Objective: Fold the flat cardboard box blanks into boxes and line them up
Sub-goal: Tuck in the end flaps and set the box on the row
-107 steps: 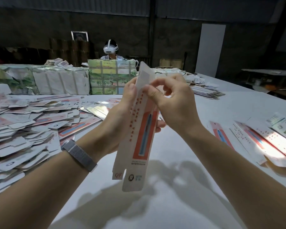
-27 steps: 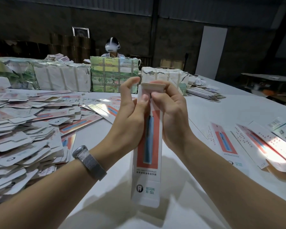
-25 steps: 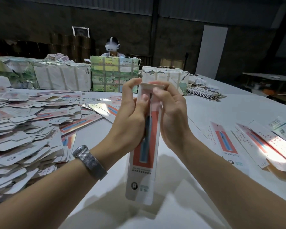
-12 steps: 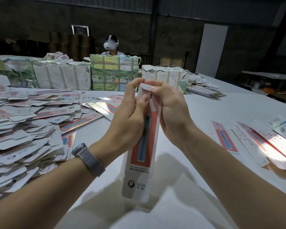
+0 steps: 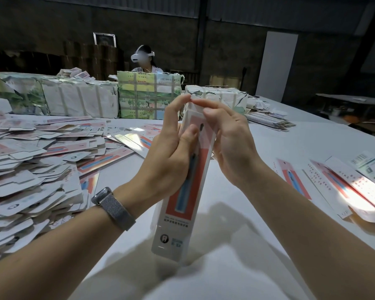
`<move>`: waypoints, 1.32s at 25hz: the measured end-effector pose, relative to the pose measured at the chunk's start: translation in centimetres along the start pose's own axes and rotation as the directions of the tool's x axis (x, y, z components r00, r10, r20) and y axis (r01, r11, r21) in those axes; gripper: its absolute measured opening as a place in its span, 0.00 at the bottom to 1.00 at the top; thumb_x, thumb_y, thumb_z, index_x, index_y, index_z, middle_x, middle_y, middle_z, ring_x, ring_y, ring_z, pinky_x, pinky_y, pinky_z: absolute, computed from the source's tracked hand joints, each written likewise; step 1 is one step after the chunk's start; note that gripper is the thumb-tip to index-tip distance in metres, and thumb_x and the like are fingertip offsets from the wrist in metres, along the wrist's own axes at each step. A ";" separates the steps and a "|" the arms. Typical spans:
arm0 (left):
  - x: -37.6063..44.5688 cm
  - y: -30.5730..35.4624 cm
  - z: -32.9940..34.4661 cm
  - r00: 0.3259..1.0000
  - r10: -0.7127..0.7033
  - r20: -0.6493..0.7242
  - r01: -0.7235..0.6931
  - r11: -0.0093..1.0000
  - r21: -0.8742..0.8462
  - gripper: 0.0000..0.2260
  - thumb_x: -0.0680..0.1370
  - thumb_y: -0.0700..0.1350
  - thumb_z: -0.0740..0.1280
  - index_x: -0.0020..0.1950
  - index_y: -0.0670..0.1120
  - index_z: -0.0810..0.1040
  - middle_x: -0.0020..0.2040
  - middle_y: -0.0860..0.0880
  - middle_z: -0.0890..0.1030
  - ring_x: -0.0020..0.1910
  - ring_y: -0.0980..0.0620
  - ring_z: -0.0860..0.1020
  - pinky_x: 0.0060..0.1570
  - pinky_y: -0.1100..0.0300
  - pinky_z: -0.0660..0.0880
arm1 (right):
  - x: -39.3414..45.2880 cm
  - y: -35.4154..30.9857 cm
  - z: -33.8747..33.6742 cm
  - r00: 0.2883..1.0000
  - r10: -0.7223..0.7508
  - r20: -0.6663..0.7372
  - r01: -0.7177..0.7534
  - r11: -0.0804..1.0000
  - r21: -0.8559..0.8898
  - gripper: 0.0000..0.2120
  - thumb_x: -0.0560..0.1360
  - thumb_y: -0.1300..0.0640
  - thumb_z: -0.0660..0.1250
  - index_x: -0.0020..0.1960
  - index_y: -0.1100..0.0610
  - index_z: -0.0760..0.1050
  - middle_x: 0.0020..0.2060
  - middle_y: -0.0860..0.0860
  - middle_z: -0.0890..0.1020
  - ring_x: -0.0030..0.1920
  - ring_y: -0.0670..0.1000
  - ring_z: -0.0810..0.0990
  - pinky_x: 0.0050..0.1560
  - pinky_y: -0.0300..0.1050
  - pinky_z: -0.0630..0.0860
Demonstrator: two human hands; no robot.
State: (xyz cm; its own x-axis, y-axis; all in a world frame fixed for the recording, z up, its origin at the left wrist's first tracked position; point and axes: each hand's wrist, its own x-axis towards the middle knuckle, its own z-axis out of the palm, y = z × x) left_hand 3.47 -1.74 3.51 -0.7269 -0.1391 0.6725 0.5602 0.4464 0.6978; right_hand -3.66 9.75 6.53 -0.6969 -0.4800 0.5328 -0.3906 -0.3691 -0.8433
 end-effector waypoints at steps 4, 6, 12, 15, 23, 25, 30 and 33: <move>0.1 0.3 0.1 0.999 -0.039 0.003 0.039 0.997 -0.067 0.20 0.83 0.51 0.55 0.75 0.60 0.58 0.45 0.40 0.80 0.37 0.39 0.82 0.38 0.39 0.82 | 0.1 0.2 -0.5 0.995 -0.096 0.007 0.096 0.987 -0.132 0.12 0.82 0.58 0.59 0.53 0.54 0.82 0.39 0.51 0.82 0.37 0.50 0.81 0.35 0.53 0.77; 0.2 0.3 0.1 0.998 -0.060 0.013 0.061 0.991 -0.119 0.19 0.83 0.51 0.55 0.74 0.59 0.59 0.47 0.39 0.80 0.36 0.40 0.83 0.36 0.46 0.83 | 0.2 0.3 -0.9 0.979 -0.202 0.010 0.197 0.941 -0.274 0.12 0.82 0.58 0.60 0.54 0.56 0.82 0.42 0.51 0.79 0.39 0.44 0.79 0.36 0.40 0.75; 0.3 0.3 -0.3 0.993 -0.102 0.051 0.108 0.987 -0.122 0.16 0.84 0.51 0.56 0.71 0.61 0.62 0.47 0.45 0.80 0.37 0.44 0.83 0.36 0.50 0.82 | 0.4 0.3 -1.5 0.942 -0.325 0.082 0.326 0.829 -0.454 0.10 0.81 0.62 0.63 0.54 0.59 0.82 0.45 0.49 0.78 0.48 0.40 0.78 0.46 0.35 0.74; 0.2 0.6 -0.3 0.993 -0.095 0.064 0.101 0.989 -0.107 0.12 0.86 0.48 0.55 0.69 0.60 0.63 0.41 0.51 0.82 0.36 0.46 0.82 0.39 0.43 0.83 | 0.4 0.1 -1.8 0.920 -0.374 0.115 0.381 0.791 -0.478 0.09 0.80 0.66 0.64 0.54 0.62 0.82 0.46 0.52 0.78 0.47 0.39 0.77 0.45 0.34 0.74; 0.3 0.9 0.1 0.996 -0.092 0.001 0.092 0.990 -0.104 0.08 0.87 0.47 0.55 0.64 0.59 0.66 0.43 0.50 0.83 0.38 0.51 0.83 0.39 0.55 0.83 | 0.4 0.4 -1.2 0.922 -0.378 0.082 0.370 0.803 -0.467 0.09 0.80 0.63 0.64 0.54 0.61 0.82 0.46 0.53 0.79 0.48 0.45 0.78 0.47 0.38 0.76; 0.3 1.0 0.4 0.993 -0.097 -0.062 0.091 0.991 -0.094 0.09 0.87 0.47 0.56 0.66 0.55 0.66 0.45 0.47 0.82 0.40 0.49 0.83 0.41 0.51 0.82 | 0.1 0.6 -0.4 0.914 -0.405 0.008 0.339 0.752 -0.566 0.09 0.80 0.59 0.65 0.56 0.60 0.82 0.48 0.52 0.78 0.51 0.49 0.78 0.50 0.45 0.77; 1.2 1.9 0.3 0.950 -0.307 -0.050 0.269 0.892 -0.364 0.06 0.86 0.46 0.59 0.62 0.55 0.68 0.48 0.45 0.84 0.43 0.53 0.82 0.39 0.55 0.80 | -0.3 -0.6 0.9 0.944 -0.328 -0.043 0.186 0.633 -0.752 0.17 0.81 0.50 0.62 0.67 0.53 0.77 0.55 0.51 0.73 0.58 0.50 0.73 0.59 0.46 0.74; 1.4 2.3 0.0 0.923 -0.380 0.057 0.340 0.740 -0.580 0.09 0.85 0.46 0.58 0.62 0.56 0.72 0.49 0.51 0.85 0.46 0.55 0.82 0.42 0.58 0.79 | -0.3 -1.8 1.3 0.984 -0.174 -0.021 0.085 0.579 -0.811 0.26 0.79 0.43 0.58 0.74 0.53 0.69 0.61 0.50 0.70 0.62 0.49 0.72 0.61 0.47 0.73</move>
State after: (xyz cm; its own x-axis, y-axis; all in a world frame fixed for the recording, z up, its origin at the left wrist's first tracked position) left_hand 3.74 -0.90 6.02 -0.9065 -0.2478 0.3417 0.3977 -0.2302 0.8882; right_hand -2.02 9.50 7.99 -0.6308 -0.3911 0.6702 -0.7732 0.3904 -0.4998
